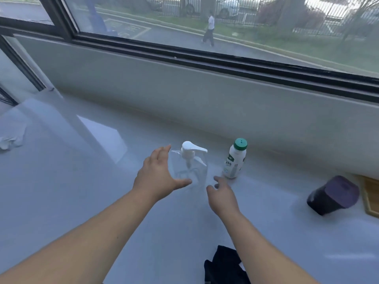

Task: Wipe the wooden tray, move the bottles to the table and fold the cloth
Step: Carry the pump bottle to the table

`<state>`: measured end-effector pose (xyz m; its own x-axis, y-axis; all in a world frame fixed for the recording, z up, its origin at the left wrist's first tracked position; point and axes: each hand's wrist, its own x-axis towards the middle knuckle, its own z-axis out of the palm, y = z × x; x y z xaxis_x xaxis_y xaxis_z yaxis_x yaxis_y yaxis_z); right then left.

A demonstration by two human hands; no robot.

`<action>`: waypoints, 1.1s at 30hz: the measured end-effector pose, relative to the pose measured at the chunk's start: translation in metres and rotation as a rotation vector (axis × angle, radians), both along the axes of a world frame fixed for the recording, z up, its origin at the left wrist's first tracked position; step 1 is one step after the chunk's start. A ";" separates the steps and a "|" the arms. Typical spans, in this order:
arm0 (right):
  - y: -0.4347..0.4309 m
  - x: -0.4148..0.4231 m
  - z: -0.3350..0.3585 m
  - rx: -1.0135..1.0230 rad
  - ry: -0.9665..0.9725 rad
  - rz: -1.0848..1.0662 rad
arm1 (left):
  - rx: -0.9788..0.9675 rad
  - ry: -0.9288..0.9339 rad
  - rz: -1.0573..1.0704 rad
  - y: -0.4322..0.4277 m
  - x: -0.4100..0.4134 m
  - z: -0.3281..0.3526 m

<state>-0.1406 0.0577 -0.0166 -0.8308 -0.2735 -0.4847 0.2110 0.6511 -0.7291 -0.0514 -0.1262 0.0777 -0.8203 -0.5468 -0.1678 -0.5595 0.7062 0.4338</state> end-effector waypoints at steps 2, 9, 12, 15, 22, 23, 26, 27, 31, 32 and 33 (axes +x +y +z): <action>-0.012 -0.009 -0.009 -0.081 -0.155 -0.086 | 0.041 -0.017 -0.011 -0.005 -0.019 -0.013; -0.033 -0.018 -0.018 -0.326 -0.504 -0.320 | 0.125 0.011 -0.046 -0.016 -0.037 -0.037; -0.041 -0.015 -0.012 -0.354 -0.534 -0.314 | 0.132 0.042 -0.018 -0.021 -0.031 -0.033; -0.056 -0.003 0.004 -0.372 -0.521 -0.309 | 0.144 0.072 0.047 -0.034 -0.010 -0.020; -0.129 0.079 0.061 -0.398 -0.495 -0.072 | 0.081 0.150 0.232 -0.092 0.105 0.036; -0.141 0.095 0.069 -0.401 -0.491 -0.025 | 0.063 0.155 0.255 -0.099 0.124 0.042; -0.186 0.163 0.093 -0.395 -0.475 0.118 | 0.016 0.194 0.361 -0.130 0.206 0.066; -0.202 0.188 0.100 -0.390 -0.473 0.161 | 0.004 0.207 0.392 -0.140 0.237 0.074; -0.252 0.291 0.121 -0.370 -0.487 0.323 | -0.031 0.226 0.517 -0.167 0.361 0.098; -0.265 0.324 0.127 -0.365 -0.501 0.366 | -0.038 0.234 0.560 -0.173 0.400 0.104; -0.275 0.352 0.131 -0.362 -0.512 0.406 | -0.051 0.237 0.596 -0.177 0.431 0.109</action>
